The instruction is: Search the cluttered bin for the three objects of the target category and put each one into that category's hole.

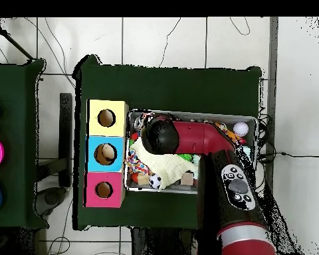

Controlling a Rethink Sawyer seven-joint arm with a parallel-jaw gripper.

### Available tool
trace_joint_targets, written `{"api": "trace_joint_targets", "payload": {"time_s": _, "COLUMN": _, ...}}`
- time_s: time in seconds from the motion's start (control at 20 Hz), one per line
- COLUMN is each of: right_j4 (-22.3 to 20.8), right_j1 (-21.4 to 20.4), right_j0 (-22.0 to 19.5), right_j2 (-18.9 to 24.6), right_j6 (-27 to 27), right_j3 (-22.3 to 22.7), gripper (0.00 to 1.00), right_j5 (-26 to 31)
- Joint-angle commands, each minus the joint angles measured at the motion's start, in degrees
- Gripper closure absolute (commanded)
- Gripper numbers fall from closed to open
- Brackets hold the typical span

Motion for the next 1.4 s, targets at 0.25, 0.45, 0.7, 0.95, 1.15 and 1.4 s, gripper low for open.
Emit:
{"api": "trace_joint_targets", "payload": {"time_s": 0.25, "right_j4": 2.78, "right_j1": -5.78, "right_j0": -1.52, "right_j2": 1.77, "right_j6": 6.2, "right_j3": 7.72, "gripper": 1.0, "right_j5": 3.39}}
{"api": "trace_joint_targets", "payload": {"time_s": 0.45, "right_j4": 2.81, "right_j1": -5.5, "right_j0": -1.74, "right_j2": 1.93, "right_j6": 5.92, "right_j3": 7.87, "gripper": 1.0, "right_j5": 2.93}}
{"api": "trace_joint_targets", "payload": {"time_s": 0.7, "right_j4": 3.16, "right_j1": -7.72, "right_j0": -1.29, "right_j2": 1.51, "right_j6": 6.3, "right_j3": 10.41, "gripper": 1.0, "right_j5": 3.25}}
{"api": "trace_joint_targets", "payload": {"time_s": 0.95, "right_j4": 3.92, "right_j1": -9.61, "right_j0": -1.29, "right_j2": 1.48, "right_j6": 6.07, "right_j3": 12.41, "gripper": 1.0, "right_j5": 4.14}}
{"api": "trace_joint_targets", "payload": {"time_s": 1.15, "right_j4": 4.7, "right_j1": -11.69, "right_j0": -1.1, "right_j2": 1.27, "right_j6": 5.58, "right_j3": 13.22, "gripper": 1.0, "right_j5": 6.39}}
{"api": "trace_joint_targets", "payload": {"time_s": 1.4, "right_j4": 4.78, "right_j1": -12.81, "right_j0": -0.89, "right_j2": 1.06, "right_j6": 5.28, "right_j3": 13.84, "gripper": 1.0, "right_j5": 6.67}}
